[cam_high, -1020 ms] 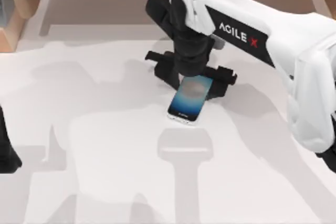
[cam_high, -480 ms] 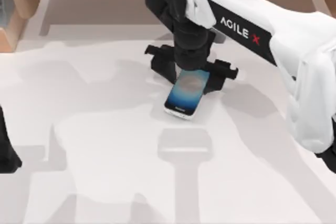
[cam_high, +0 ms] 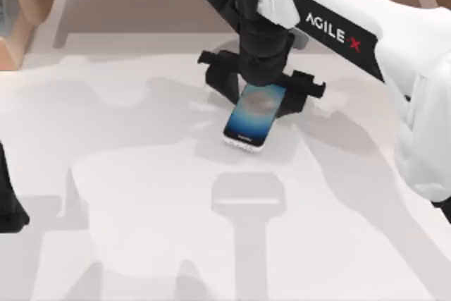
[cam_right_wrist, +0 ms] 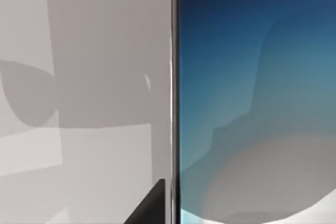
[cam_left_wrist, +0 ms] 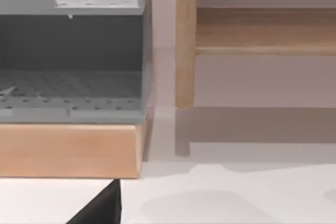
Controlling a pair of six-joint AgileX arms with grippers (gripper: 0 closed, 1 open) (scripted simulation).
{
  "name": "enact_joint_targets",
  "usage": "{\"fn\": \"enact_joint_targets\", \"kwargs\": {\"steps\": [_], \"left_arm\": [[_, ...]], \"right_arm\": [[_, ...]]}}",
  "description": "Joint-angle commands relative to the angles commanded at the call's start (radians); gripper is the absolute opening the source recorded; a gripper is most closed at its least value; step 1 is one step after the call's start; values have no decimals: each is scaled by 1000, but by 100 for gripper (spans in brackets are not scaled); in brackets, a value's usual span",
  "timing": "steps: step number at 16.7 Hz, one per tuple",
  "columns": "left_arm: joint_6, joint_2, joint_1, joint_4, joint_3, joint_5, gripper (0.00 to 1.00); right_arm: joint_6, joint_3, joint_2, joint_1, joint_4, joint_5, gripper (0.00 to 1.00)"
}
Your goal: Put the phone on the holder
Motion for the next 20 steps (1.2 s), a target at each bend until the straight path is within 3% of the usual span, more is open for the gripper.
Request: {"fn": "enact_joint_targets", "kwargs": {"steps": [5,11,20], "left_arm": [[0,0,0,0,0,0,100],[0,0,0,0,0,0,100],[0,0,0,0,0,0,100]], "right_arm": [[-182,-240,-207,-68,142,-45,0],[-474,-707,-614,-206,440,-81,0],[-766,-1149,-990,-396,874,-144,0]]}}
